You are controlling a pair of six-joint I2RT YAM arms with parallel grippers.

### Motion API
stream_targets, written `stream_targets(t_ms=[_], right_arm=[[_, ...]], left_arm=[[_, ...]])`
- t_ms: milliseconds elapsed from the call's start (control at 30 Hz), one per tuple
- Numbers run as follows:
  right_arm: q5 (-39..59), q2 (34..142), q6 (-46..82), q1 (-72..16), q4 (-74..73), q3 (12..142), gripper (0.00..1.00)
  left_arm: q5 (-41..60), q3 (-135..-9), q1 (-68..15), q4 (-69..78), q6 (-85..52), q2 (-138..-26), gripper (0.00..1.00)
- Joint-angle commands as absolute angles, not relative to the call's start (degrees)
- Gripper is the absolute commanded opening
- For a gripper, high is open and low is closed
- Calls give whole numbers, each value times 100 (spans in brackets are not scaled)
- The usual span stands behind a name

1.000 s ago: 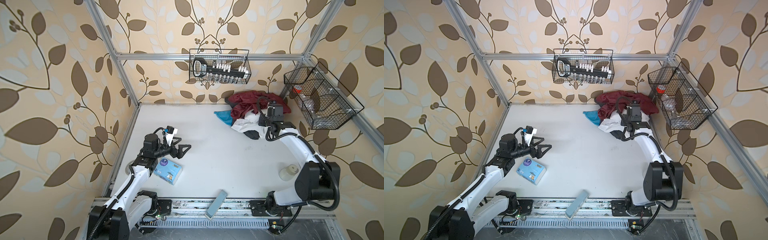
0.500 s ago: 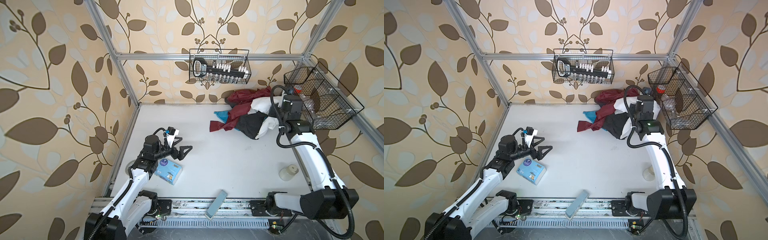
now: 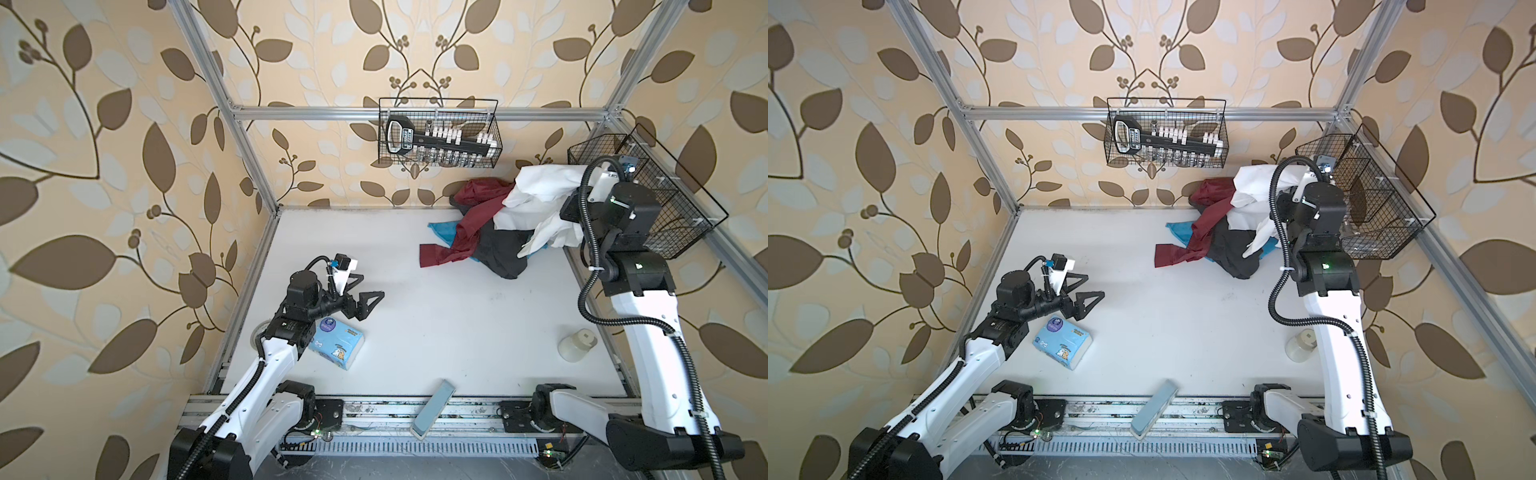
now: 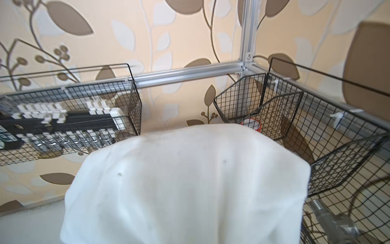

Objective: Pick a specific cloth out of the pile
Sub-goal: 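Lift the white shirt high out of the pile with the right gripper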

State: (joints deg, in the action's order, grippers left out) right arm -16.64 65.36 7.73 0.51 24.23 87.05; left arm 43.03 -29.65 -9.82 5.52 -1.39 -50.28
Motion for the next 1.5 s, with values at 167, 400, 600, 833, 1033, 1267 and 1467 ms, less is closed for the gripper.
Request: stream_targets(t_ms=[167,400,600,833,1033,1267,1467], right_arm=[[-1276,6169,874,48,1911,9208,0],[-818,6118,1030,47,1999,9943,0],[-343,5925,1300,46,1614,10217,0],[174,5935,1554,48,1240,10739,0],[358,6271,1537,50,1224,11843,0],[901,6502,1966,50,879,12343,0],[1391,6563,2504,51,520,11890,0]], left_arm=[[4324,-2984,-1054,615,28,-4882,99],[4320,-2979,-1072,606,53,-4852,99],[4285,-2964,-1090,606,62,-4806,99],[4249,-2944,-1099,598,77,-4748,99],[4245,-2949,-1107,598,79,-4739,99],[4211,-2928,-1138,589,93,-4668,99],[4170,-2918,-1160,565,117,-4623,99]])
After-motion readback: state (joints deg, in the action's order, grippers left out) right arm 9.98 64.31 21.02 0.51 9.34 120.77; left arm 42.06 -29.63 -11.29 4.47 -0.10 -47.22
